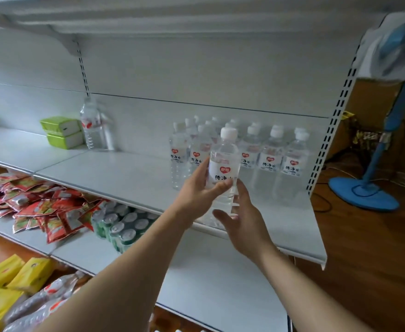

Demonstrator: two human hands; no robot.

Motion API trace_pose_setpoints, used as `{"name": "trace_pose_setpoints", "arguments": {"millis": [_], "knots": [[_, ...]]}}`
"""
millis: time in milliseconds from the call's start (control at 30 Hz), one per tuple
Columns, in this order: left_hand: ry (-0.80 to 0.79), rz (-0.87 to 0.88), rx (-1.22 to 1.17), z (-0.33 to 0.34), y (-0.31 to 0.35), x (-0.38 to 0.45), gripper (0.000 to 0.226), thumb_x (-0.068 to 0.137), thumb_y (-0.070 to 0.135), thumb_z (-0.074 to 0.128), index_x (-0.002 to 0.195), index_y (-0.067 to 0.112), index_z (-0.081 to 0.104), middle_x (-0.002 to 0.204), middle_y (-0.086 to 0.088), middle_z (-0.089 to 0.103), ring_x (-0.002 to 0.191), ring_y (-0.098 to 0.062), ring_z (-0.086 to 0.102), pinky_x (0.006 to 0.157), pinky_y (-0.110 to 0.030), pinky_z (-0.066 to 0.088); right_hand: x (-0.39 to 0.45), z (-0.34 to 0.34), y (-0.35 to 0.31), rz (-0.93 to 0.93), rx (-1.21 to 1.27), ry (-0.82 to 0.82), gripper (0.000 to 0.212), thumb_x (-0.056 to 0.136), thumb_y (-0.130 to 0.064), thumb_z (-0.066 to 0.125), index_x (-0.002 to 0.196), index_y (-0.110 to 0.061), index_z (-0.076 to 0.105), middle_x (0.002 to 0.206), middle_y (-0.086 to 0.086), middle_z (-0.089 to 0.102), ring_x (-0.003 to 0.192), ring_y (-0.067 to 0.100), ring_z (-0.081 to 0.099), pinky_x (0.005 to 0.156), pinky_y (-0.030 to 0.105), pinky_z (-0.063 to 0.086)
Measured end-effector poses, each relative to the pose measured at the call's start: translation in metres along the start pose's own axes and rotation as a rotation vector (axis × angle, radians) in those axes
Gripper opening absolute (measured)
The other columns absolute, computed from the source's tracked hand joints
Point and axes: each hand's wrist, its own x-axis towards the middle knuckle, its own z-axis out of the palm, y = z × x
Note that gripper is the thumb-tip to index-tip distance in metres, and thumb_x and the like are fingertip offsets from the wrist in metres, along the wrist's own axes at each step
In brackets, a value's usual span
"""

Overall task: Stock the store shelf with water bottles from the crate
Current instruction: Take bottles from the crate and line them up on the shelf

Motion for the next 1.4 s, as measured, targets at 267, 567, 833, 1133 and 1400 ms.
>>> {"name": "trace_pose_setpoints", "arguments": {"millis": [267,567,833,1133,1400], "knots": [[0.202,-0.027,0.352,0.006,-0.048,0.031,0.043,0.09,0.036,0.065,0.131,0.039,0.053,0.116,0.008,0.069,0.104,-0.016,0.066,0.095,-0.047,0.053,0.043,0.032,0.046,-0.039,-0.146,0.159,0.085,0.093,-0.04,0.067,0.158,-0.023,0.015,0.152,0.003,0.044,0.131,0.021,0.05,0.101,0.034,0.043],[0.197,-0.226,0.772,0.006,-0.07,0.034,0.061,0.103,0.044,0.045,0.157,0.041,0.016,0.167,0.003,-0.009,0.148,-0.024,0.029,0.115,-0.037,0.031,0.086,0.049,0.051,0.068,-0.277,0.173,0.076,0.099,-0.028,0.056,0.158,-0.017,0.009,0.149,0.016,0.038,0.125,0.037,0.052,0.097,0.044,0.046],[0.262,-0.164,0.745,-0.002,-0.083,0.031,0.054,0.103,0.039,0.046,0.154,0.033,0.031,0.167,0.013,0.002,0.133,-0.017,0.051,0.106,-0.028,0.035,0.097,0.055,0.059,0.105,-0.381,0.196,0.077,0.099,-0.034,0.056,0.158,-0.011,0.011,0.141,0.019,0.044,0.12,0.038,0.055,0.092,0.042,0.046],[0.539,-0.095,0.513,-0.024,-0.073,-0.015,0.031,0.099,0.028,0.057,0.129,0.025,0.06,0.119,0.012,0.066,0.11,-0.001,0.061,0.089,-0.018,0.046,0.034,0.079,0.034,-0.386,-0.153,0.402,0.037,0.095,-0.029,0.062,0.124,-0.006,0.06,0.112,0.008,0.056,0.099,0.02,0.059,0.078,0.028,0.054],[0.924,-0.274,0.532,-0.118,-0.084,-0.168,0.012,0.096,0.025,0.06,0.108,0.025,0.063,0.083,0.014,0.068,0.077,-0.001,0.065,0.073,-0.023,0.052,-0.047,0.209,-0.018,-0.461,0.144,-0.155,0.029,0.097,-0.027,0.061,0.123,-0.017,0.063,0.108,-0.006,0.06,0.088,0.003,0.057,0.074,0.023,0.052]]}}
